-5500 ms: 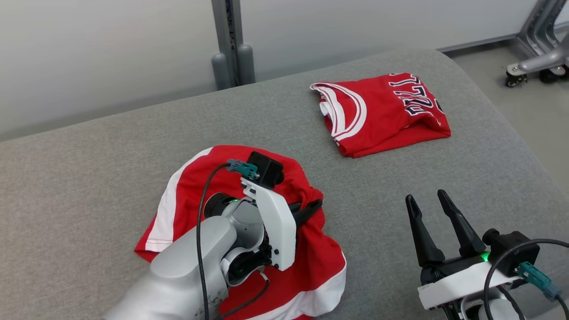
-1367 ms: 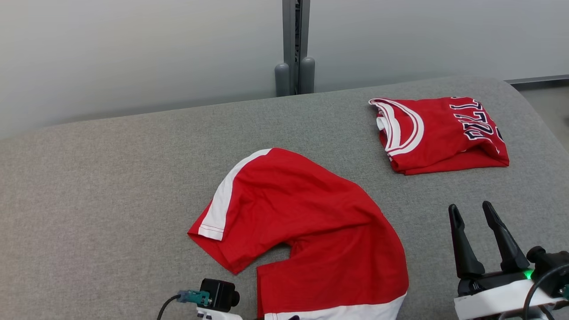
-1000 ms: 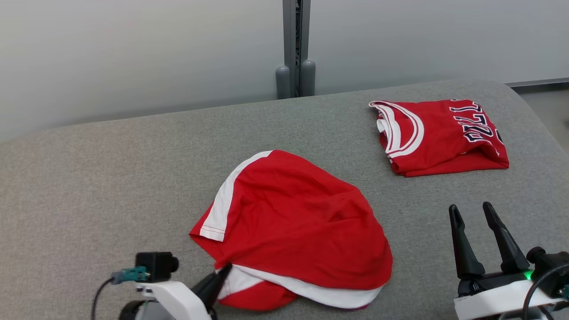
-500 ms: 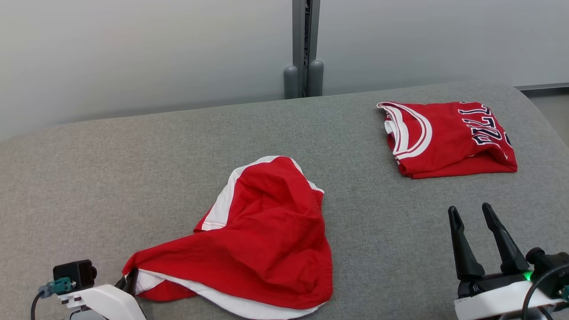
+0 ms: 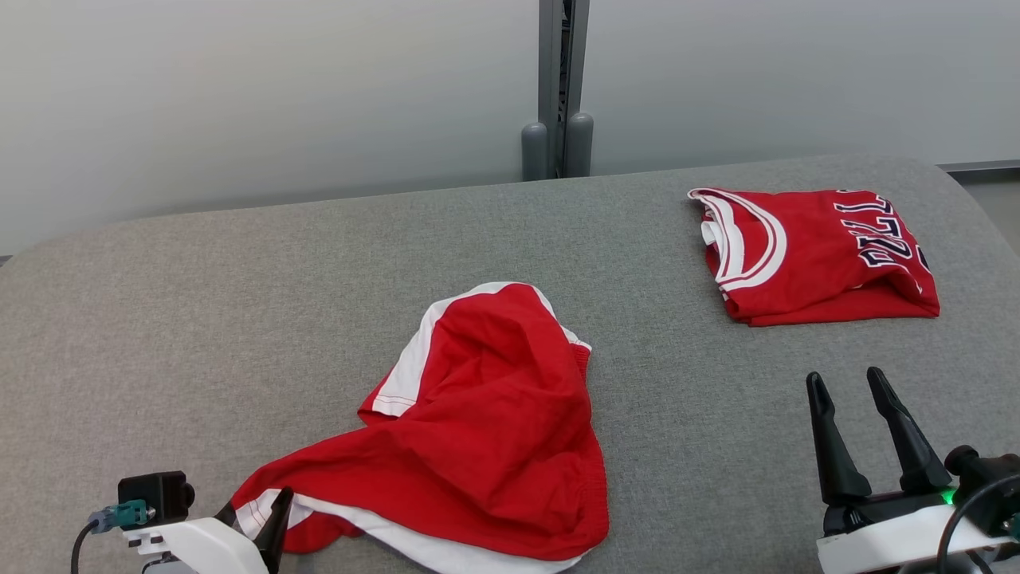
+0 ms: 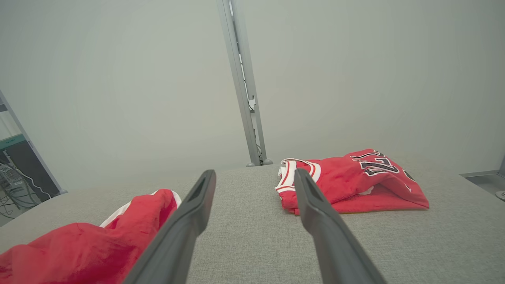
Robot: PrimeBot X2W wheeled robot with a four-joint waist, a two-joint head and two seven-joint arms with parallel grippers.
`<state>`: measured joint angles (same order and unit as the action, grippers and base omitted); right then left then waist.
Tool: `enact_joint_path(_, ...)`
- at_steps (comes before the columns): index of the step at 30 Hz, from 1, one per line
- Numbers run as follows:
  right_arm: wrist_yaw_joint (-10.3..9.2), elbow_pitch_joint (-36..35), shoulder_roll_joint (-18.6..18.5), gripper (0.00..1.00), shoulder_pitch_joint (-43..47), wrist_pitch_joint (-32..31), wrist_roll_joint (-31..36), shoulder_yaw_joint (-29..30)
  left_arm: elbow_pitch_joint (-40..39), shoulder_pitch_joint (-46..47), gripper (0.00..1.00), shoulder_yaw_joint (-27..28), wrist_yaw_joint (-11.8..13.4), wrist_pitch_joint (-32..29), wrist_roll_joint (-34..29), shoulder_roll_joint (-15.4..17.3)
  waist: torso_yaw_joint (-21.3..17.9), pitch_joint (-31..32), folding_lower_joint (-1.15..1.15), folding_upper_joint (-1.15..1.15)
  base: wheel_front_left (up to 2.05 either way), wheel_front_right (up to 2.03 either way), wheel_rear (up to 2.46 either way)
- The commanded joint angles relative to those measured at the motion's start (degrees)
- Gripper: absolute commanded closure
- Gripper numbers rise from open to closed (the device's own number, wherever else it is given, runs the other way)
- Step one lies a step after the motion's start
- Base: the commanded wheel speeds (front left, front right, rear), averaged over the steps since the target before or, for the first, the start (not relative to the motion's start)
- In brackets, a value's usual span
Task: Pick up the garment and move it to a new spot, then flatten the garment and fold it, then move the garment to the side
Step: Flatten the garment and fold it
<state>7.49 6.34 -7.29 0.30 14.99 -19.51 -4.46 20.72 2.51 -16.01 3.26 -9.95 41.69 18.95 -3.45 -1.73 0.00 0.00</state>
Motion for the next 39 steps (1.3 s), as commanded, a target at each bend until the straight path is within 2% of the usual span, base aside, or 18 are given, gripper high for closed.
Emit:
enact_joint_path(1,0.03,-0.02,-0.35,0.00,0.06,0.28,0.13,0.16,-0.56,-0.66,0.00,0.05,-0.33,-0.35,0.27,0.53,0.02,0.00,0.00,0.00,0.00,0.00,0.00)
enact_joint_path(4,0.03,-0.29,-0.28,0.00,0.22,0.28,0.21,0.16,-3.49,-1.20,0.00,0.93,1.44,0.07,-1.29,2.96,0.08,-0.29,0.00,0.00,0.00,0.00,0.00)
enact_joint_path(9,0.03,-0.54,-0.13,0.00,-0.46,0.28,0.34,-0.73,-10.44,-3.12,0.00,2.36,5.42,3.20,-3.84,4.00,0.38,-1.29,0.00,0.00,0.00,0.00,0.00)
enact_joint_path(14,0.03,-0.70,-0.09,0.00,-0.78,0.28,0.67,-1.97,-16.05,-4.46,0.00,3.48,8.44,8.11,-6.29,3.44,1.14,-0.86,0.00,0.00,0.00,0.00,0.00)
enact_joint_path(18,0.03,-1.08,-0.36,0.00,-0.92,0.28,0.87,-2.98,-18.48,-5.38,0.00,4.05,9.08,13.42,-7.82,2.66,1.47,0.43,0.00,0.00,0.00,0.00,0.00)
enact_joint_path(23,0.03,-0.91,-0.45,0.00,-0.43,0.28,0.62,-3.68,-18.43,-6.43,0.00,3.81,7.55,20.63,-9.09,1.16,1.57,1.60,0.00,0.00,0.00,0.00,0.00)
enact_joint_path(27,0.03,-1.23,-0.36,0.00,-0.27,0.28,0.50,-4.02,-16.95,-6.83,0.00,5.43,6.40,24.13,-9.03,-0.89,1.51,1.82,0.00,0.00,0.00,0.00,0.00)
enact_joint_path(30,0.03,-1.02,-0.11,0.00,0.04,0.28,0.34,-4.22,-15.57,-6.93,0.00,6.20,3.46,24.95,-10.19,-2.47,1.45,1.71,0.00,0.00,0.00,0.00,0.00)
enact_joint_path(33,0.03,-0.77,0.25,0.00,0.30,0.28,0.02,-4.60,-16.45,-7.01,0.00,8.51,0.62,25.03,-13.90,-4.62,1.66,1.51,0.00,0.00,0.00,0.00,0.00)
enact_joint_path(34,0.03,-0.77,0.25,0.00,0.30,0.28,0.02,-4.60,-16.45,-7.01,0.00,8.51,0.62,25.03,-13.90,-4.62,1.66,1.51,0.00,0.00,0.00,0.00,0.00)
enact_joint_path(39,0.03,-0.29,0.55,0.00,1.19,0.28,-0.19,-5.40,-16.78,-7.61,0.00,11.61,-3.30,25.04,-20.07,-8.30,2.05,1.27,0.00,0.00,0.00,0.00,0.00)
